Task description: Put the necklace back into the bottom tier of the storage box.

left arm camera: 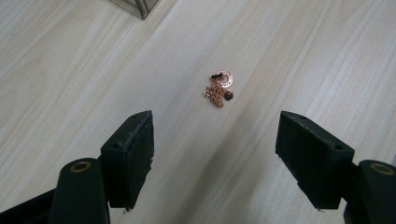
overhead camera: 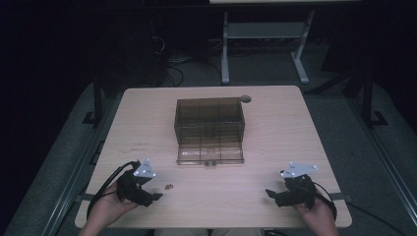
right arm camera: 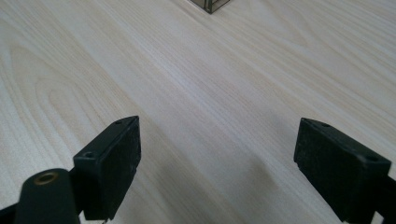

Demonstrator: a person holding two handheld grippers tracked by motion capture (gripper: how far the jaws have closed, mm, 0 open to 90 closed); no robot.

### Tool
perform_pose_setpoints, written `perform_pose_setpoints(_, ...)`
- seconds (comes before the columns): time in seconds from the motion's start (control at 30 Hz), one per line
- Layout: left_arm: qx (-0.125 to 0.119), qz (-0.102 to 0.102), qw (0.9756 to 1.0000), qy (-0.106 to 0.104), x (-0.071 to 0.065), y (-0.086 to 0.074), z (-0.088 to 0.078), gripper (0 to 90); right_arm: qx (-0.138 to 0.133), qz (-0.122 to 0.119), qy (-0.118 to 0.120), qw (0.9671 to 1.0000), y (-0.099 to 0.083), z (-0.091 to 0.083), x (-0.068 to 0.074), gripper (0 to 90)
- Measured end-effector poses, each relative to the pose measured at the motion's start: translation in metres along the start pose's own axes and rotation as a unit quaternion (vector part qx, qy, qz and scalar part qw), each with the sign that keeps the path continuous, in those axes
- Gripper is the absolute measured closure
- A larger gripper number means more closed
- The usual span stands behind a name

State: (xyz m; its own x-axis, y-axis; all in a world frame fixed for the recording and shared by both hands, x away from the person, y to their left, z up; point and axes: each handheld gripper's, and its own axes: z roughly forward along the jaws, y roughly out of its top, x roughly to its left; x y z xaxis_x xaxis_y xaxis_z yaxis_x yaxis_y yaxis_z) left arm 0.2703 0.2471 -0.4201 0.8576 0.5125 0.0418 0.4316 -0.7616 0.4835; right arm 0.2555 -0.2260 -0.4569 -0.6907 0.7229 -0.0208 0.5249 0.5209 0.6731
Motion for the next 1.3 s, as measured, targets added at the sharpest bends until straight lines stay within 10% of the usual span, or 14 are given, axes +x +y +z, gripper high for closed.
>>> perform_pose_setpoints(1.3, 0.059, 0.009, 0.9977, -0.031, 0.006, 0.038, 0.033, 57.7, -0.002, -0.012, 0.006, 0.9999, 0.002, 0.000, 0.003, 14.3)
